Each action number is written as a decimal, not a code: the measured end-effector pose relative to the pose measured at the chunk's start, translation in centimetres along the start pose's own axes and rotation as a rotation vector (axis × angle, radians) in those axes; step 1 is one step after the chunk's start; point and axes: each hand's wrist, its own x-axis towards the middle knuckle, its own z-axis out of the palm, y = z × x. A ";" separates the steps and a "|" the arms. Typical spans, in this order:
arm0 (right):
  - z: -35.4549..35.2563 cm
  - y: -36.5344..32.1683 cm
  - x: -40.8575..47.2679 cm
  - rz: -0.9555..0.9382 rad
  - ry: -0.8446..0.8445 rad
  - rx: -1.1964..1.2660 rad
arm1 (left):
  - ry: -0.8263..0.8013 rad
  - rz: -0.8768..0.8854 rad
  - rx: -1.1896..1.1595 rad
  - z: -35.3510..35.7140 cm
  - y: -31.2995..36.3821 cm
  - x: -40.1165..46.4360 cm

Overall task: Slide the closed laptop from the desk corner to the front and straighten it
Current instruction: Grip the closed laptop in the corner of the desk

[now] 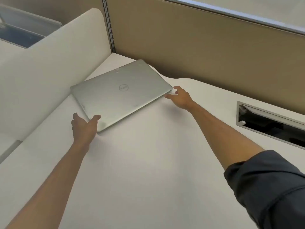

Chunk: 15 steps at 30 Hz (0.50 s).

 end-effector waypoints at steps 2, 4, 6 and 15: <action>0.1 -0.6 0.7 -0.003 -0.008 -0.018 | 0.003 0.058 0.034 0.4 0.2 0.6; 0.2 -0.9 1.8 -0.001 -0.014 -0.041 | -0.005 0.100 0.082 1.1 0.1 1.1; 0.5 -1.4 2.9 -0.005 -0.021 -0.055 | 0.011 0.105 0.128 1.8 0.3 1.5; 1.6 -2.6 7.1 -0.026 0.023 -0.228 | 0.136 -0.024 0.132 4.0 2.5 2.4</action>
